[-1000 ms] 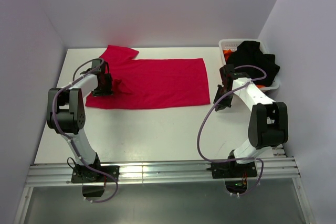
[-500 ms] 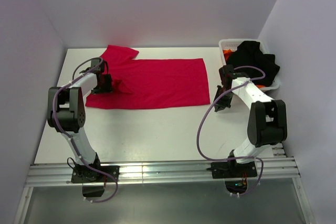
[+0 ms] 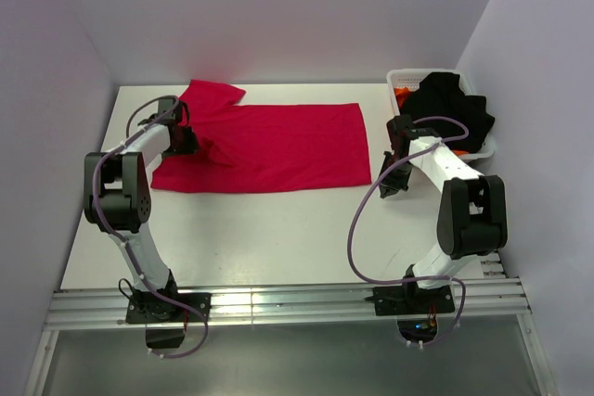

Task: Fold and stack the t-shirts
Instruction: Fold the flattened tshirt in 1/3 of the way

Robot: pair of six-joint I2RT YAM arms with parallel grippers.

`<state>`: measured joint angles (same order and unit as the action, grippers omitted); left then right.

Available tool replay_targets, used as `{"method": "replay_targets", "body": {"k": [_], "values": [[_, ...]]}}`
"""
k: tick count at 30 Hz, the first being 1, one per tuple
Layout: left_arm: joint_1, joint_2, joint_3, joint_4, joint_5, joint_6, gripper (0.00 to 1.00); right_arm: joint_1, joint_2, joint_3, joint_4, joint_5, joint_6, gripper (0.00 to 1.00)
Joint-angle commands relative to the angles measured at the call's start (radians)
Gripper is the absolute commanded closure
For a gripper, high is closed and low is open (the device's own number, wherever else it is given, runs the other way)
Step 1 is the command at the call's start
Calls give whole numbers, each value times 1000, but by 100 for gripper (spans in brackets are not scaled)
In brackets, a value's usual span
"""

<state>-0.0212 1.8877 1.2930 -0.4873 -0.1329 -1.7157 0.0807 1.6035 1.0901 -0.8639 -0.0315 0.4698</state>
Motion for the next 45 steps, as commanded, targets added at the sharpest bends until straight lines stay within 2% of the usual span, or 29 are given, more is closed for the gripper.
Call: {"method": "replay_targets", "body": {"k": [1, 6, 10, 11, 12, 15, 16, 18, 23, 26, 29, 32, 33, 34, 35, 36, 38, 41, 45], "values": [[17, 13, 122, -39, -37, 50, 100, 2, -2, 14, 17, 25, -13, 100], [55, 56, 265, -69, -48, 103, 100, 2, 3, 19, 14, 28, -13, 100], [79, 161, 389, -88, -14, 148, 100, 2, 3, 25, 9, 28, -14, 100], [84, 184, 417, -94, 1, 174, 96, 4, 3, 27, 8, 28, -14, 100], [87, 235, 478, -105, 10, 188, 64, 2, 3, 27, 6, 28, -14, 100], [95, 315, 589, -145, 39, 226, 5, 2, -1, 30, 3, 28, -16, 100], [99, 324, 606, -148, 44, 234, 1, 4, -5, 28, 3, 30, -16, 100], [102, 317, 612, -100, 58, 261, 0, 2, -11, 24, 5, 30, -16, 100], [109, 252, 624, -111, 38, 320, 1, 2, -28, 13, 12, 27, -14, 100], [107, 171, 585, -149, 18, 353, 5, 2, -33, 25, 14, 15, -11, 100], [101, 82, 493, -174, 16, 383, 7, 5, -28, 51, 16, -4, -5, 100], [80, 5, 352, -94, 42, 422, 17, 5, -25, 74, 16, -13, 6, 100], [75, -7, 294, -71, 58, 433, 29, 7, -27, 79, 17, -15, 6, 100], [64, -6, 278, -54, 71, 448, 35, 5, -33, 82, 16, -16, 7, 100], [58, 1, 270, -53, 94, 482, 47, 7, -37, 83, 14, -16, 7, 100], [52, 28, 287, -69, 98, 498, 74, 7, -42, 83, 11, -16, 7, 100], [30, 66, 322, -136, 102, 548, 99, 7, -63, 80, 8, -15, 9, 100], [-6, 116, 376, -192, 79, 597, 100, 7, -97, 59, 9, -11, 10, 100], [-31, 128, 365, -229, 50, 639, 100, 5, -138, 10, 14, -7, 16, 100]]}}
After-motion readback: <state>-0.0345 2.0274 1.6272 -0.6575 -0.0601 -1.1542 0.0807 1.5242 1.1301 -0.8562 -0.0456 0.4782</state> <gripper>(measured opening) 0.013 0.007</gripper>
